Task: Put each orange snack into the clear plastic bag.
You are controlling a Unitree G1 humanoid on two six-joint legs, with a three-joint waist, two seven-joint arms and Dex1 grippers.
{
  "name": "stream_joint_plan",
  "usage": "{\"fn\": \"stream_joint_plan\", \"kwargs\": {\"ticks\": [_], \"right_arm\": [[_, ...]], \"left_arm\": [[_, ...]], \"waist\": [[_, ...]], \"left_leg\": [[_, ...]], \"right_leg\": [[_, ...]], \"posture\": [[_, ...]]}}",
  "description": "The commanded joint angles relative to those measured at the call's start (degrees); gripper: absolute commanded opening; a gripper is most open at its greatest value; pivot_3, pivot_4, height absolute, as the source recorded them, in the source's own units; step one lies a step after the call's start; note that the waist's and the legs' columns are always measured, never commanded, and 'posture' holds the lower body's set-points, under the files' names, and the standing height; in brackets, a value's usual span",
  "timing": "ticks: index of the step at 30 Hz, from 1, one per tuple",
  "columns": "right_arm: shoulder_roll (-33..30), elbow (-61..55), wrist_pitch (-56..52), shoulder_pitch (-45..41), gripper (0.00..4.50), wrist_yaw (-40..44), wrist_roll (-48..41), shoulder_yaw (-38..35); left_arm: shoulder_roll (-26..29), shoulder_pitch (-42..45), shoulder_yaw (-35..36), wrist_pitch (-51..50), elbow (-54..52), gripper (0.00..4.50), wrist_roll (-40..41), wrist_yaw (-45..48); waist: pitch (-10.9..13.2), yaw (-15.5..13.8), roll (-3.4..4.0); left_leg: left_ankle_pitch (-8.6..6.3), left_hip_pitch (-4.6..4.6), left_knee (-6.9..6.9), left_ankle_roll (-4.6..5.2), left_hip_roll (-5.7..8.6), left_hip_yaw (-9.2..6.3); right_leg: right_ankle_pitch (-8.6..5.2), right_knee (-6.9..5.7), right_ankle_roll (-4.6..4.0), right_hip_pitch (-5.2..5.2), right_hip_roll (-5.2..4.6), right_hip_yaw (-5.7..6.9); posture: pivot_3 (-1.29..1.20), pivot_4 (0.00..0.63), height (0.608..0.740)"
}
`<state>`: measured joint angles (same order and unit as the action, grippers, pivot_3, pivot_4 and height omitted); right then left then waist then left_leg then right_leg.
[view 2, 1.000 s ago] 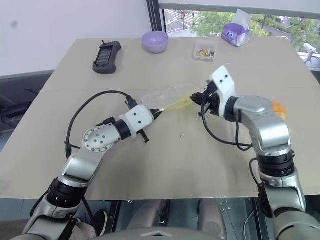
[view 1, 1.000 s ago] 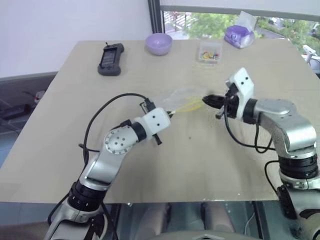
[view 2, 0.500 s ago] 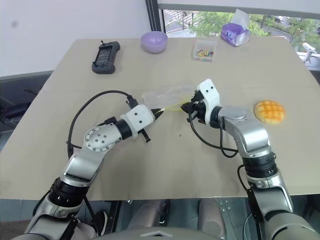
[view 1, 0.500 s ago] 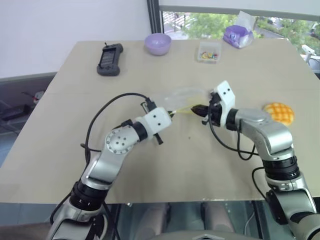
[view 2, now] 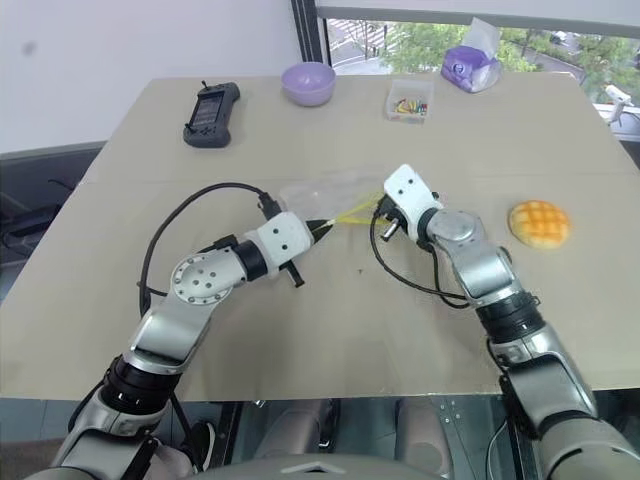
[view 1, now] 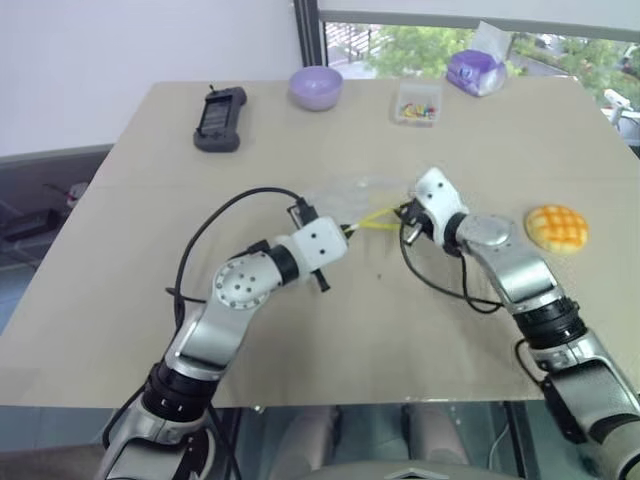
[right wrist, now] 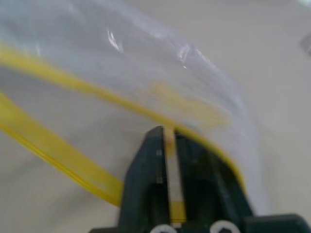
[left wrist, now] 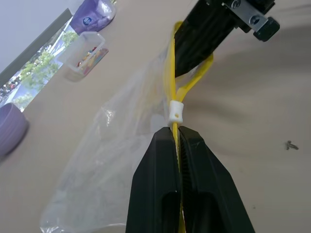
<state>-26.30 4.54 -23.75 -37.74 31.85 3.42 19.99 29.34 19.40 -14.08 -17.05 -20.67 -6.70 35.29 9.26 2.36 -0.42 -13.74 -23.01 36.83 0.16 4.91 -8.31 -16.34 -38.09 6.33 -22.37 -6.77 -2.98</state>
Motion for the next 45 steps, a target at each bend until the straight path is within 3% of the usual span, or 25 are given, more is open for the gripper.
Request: {"fn": "stream_joint_plan", "kwargs": {"ticks": [1, 4, 5, 6, 11, 16, 19, 24, 28, 35, 45], "right_arm": [[-2.6, 0.5, 11.6, -0.1, 2.25, 1.8, 5.1, 2.6], [-3.1, 1.7, 18.4, 0.5, 3.75, 1.3, 7.4, 3.0], [-3.2, 2.3, 19.7, 0.3, 3.89, 0.6, 8.5, 3.1], [-3.3, 3.1, 20.9, 0.2, 4.47, 0.0, 9.7, 2.9], [-3.8, 2.7, 22.1, 0.7, 4.48, 2.4, 8.7, 0.2], [-8.1, -7.0, 15.2, 5.1, 4.48, 14.7, -6.2, -8.6], [-11.4, -11.1, 8.4, 7.5, 4.48, 17.9, -13.8, -15.5], [-15.3, -6.6, -2.1, 9.2, 4.48, 13.9, -18.5, -27.1], [-19.0, 2.3, -5.1, 10.3, 4.48, 12.3, -18.2, -31.9], [-21.6, 14.9, -16.1, 5.9, 4.48, 4.9, -18.0, -35.9], [-19.5, 17.1, -24.5, 4.2, 4.48, 3.3, -20.7, -36.1]], "left_arm": [[-0.2, 1.0, 0.2, 1.5, -0.5, 0.0, -0.2, 0.1], [-0.5, 1.4, 0.0, 2.0, 0.1, 0.0, -0.2, 0.2], [-0.6, 1.7, -0.1, 2.2, 0.4, 0.0, -0.2, 0.2], [-0.8, 2.0, -0.3, 2.5, 0.8, 0.0, -0.3, 0.2], [-1.3, 2.6, -0.5, 3.3, 2.0, 0.0, -0.4, 0.3], [-1.5, 2.8, -0.3, 3.8, 3.1, 0.0, -0.5, 0.1], [-1.6, 2.8, 0.1, 3.8, 3.3, 0.0, -0.6, -0.4], [-2.0, 3.4, 0.4, 3.7, 4.0, 0.0, -0.8, -1.0], [-2.3, 3.5, 0.3, 3.8, 4.0, 0.0, -0.9, -1.1], [-2.9, 4.3, 0.1, 3.9, 4.2, 0.0, -0.9, -1.0], [-3.3, 4.1, 0.2, 3.6, 3.8, 0.0, -1.3, -1.1]], "waist": [[0.0, 0.0, 0.0], [0.0, 0.1, 0.0], [0.0, 0.0, 0.0], [0.0, 0.0, 0.0], [0.0, -0.1, -0.01], [0.0, -0.2, -0.01], [0.0, -0.4, -0.01], [0.0, -0.5, -0.01], [0.0, -0.6, -0.02], [0.0, -0.2, 0.0], [0.0, -0.3, -0.01]], "left_leg": [[0.0, -0.01, 0.0, 0.0, 0.0, 0.01], [0.0, -0.01, 0.0, 0.0, -0.01, 0.03], [0.0, -0.01, 0.0, 0.0, -0.01, 0.04], [0.0, -0.01, 0.0, 0.0, -0.02, 0.03], [0.0, -0.02, 0.01, 0.0, -0.02, 0.02], [0.0, -0.08, 0.01, 0.0, -0.03, 0.0], [0.0, -0.12, 0.04, 0.0, -0.02, -0.03], [0.0, -0.11, 0.09, 0.01, -0.02, -0.02], [0.0, -0.1, 0.09, 0.01, -0.02, 0.0], [0.0, -0.09, 0.08, 0.01, -0.02, 0.11], [0.0, -0.12, 0.14, 0.01, -0.01, 0.1]], "right_leg": [[0.0, -0.01, 0.0, 0.01, 0.01, -0.02], [0.0, -0.01, 0.0, 0.0, 0.02, -0.04], [0.0, -0.01, 0.0, 0.0, 0.02, -0.04], [0.0, -0.02, 0.0, 0.0, 0.04, -0.04], [0.0, -0.01, 0.0, 0.01, 0.03, -0.04], [0.0, 0.02, 0.0, 0.01, 0.02, -0.03], [0.0, 0.03, 0.0, 0.02, 0.01, -0.01], [0.0, -0.02, 0.0, 0.02, 0.01, -0.01], [0.0, -0.02, 0.0, 0.04, 0.01, 0.0], [0.0, -0.05, 0.0, 0.01, -0.01, -0.08], [0.01, -0.05, 0.01, 0.03, -0.02, -0.07]], "posture": [[0.0, 0.15, 0.74], [0.0, 0.15, 0.74], [0.0, 0.15, 0.74], [0.0, 0.15, 0.74], [0.0, 0.15, 0.74], [0.0, 0.15, 0.74], [0.0, 0.15, 0.74], [0.0, 0.15, 0.74], [0.0, 0.15, 0.74], [0.0, 0.15, 0.74], [0.0, 0.15, 0.74]]}}
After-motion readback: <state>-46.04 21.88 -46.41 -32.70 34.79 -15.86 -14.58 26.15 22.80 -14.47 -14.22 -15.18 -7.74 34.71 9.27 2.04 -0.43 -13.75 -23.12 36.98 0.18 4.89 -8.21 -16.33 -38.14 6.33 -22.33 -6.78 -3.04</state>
